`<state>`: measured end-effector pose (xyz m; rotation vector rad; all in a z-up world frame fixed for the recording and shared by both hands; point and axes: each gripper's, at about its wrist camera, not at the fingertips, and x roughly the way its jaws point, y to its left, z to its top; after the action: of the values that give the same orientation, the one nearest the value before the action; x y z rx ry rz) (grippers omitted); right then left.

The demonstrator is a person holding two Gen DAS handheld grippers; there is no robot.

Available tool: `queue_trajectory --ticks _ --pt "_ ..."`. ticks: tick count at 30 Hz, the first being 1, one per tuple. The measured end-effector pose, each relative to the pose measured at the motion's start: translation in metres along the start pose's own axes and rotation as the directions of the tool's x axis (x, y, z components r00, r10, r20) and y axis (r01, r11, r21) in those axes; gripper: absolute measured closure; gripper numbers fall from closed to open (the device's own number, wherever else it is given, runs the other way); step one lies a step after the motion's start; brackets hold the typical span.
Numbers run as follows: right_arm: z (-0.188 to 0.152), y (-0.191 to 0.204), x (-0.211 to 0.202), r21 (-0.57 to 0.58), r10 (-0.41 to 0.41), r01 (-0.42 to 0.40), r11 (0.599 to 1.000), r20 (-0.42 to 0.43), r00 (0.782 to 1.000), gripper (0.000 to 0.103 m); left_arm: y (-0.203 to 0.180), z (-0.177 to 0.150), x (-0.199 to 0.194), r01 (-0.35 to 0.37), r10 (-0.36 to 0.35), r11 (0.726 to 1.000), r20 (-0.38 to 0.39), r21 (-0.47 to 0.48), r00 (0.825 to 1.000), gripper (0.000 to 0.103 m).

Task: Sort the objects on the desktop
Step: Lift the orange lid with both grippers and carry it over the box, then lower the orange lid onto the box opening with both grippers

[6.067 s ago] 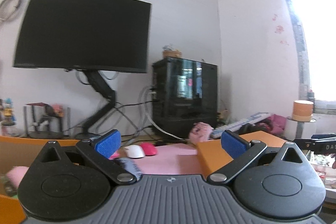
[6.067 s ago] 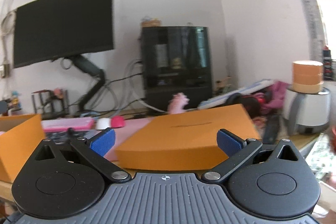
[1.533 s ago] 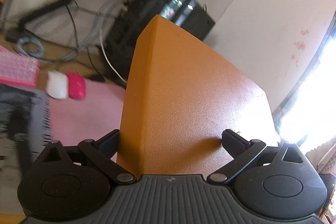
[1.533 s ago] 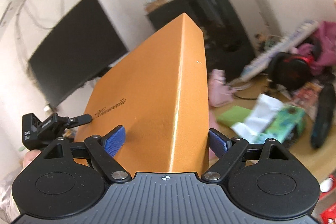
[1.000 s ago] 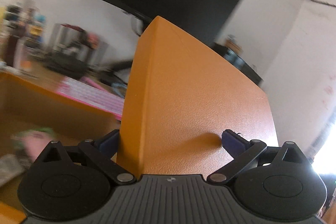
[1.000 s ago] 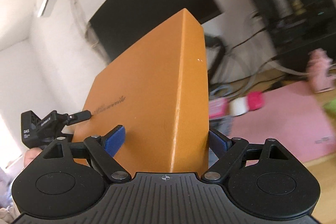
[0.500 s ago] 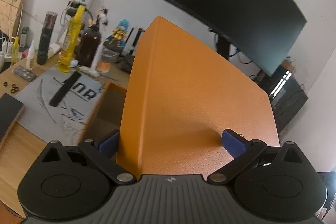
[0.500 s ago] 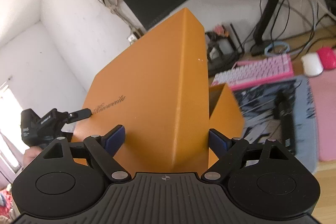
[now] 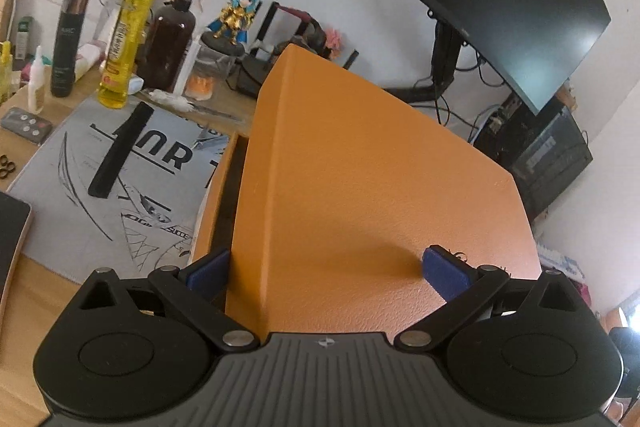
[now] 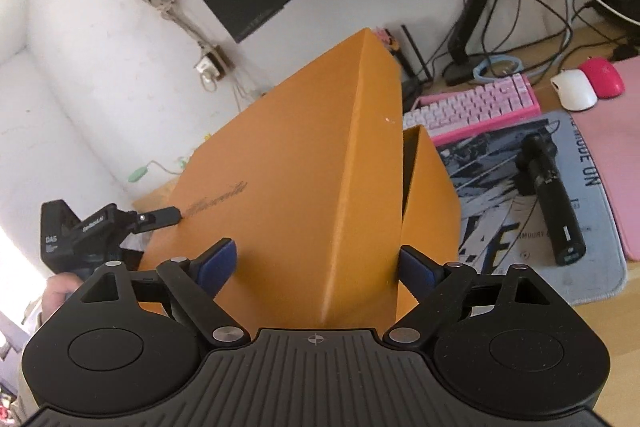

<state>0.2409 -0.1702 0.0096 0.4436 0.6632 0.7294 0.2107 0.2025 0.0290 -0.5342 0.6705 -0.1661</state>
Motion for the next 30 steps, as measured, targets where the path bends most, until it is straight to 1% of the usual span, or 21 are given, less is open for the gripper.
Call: queue_trajectory --ticks 2,6,11,20,22,23,25,27,29,30 --pt "-0.001 0.002 0.000 0.004 -0.007 0.007 1.000 -0.006 1.000 0.014 0.004 0.003 0.005 0.009 -0.009 1.000 -0.012 0.013 1.000 0.002" --pt "-0.001 0.005 0.004 0.001 -0.012 0.012 1.000 -0.011 1.000 0.014 0.012 0.006 0.007 0.016 -0.015 1.000 -0.028 0.008 0.999 0.002" --pt "0.002 0.009 0.008 -0.002 -0.017 0.017 1.000 -0.032 0.999 0.014 0.016 0.010 0.005 0.012 -0.011 1.000 -0.034 0.013 0.999 0.002" --pt "0.005 0.011 0.012 0.010 -0.034 0.035 0.999 -0.058 0.998 0.012 0.016 0.016 0.010 -0.004 0.007 0.999 -0.071 0.039 0.997 0.002" --pt "0.006 0.014 0.013 -0.001 -0.043 0.043 0.999 -0.064 0.997 0.009 0.016 0.017 0.013 -0.014 0.018 0.999 -0.078 0.049 0.997 0.002" --pt "0.006 0.016 0.013 -0.017 -0.054 0.053 0.998 -0.065 0.996 0.009 0.014 0.018 0.015 -0.023 0.028 0.998 -0.082 0.063 0.996 0.004" --pt "0.005 0.025 0.014 -0.085 -0.095 0.090 0.992 -0.061 0.994 0.009 0.010 0.017 0.019 -0.046 0.055 0.995 -0.099 0.094 0.994 0.006" --pt "0.004 0.029 0.015 -0.112 -0.105 0.098 0.989 -0.059 0.993 0.008 0.009 0.015 0.023 -0.067 0.079 0.992 -0.115 0.106 0.990 0.005" --pt "0.003 0.028 0.014 -0.121 -0.099 0.092 0.988 -0.055 0.994 0.008 0.009 0.014 0.024 -0.069 0.082 0.991 -0.107 0.117 0.991 0.005" --pt "0.003 0.027 0.014 -0.119 -0.092 0.085 0.989 -0.055 0.994 0.008 0.011 0.014 0.023 -0.063 0.074 0.992 -0.104 0.108 0.992 0.005"
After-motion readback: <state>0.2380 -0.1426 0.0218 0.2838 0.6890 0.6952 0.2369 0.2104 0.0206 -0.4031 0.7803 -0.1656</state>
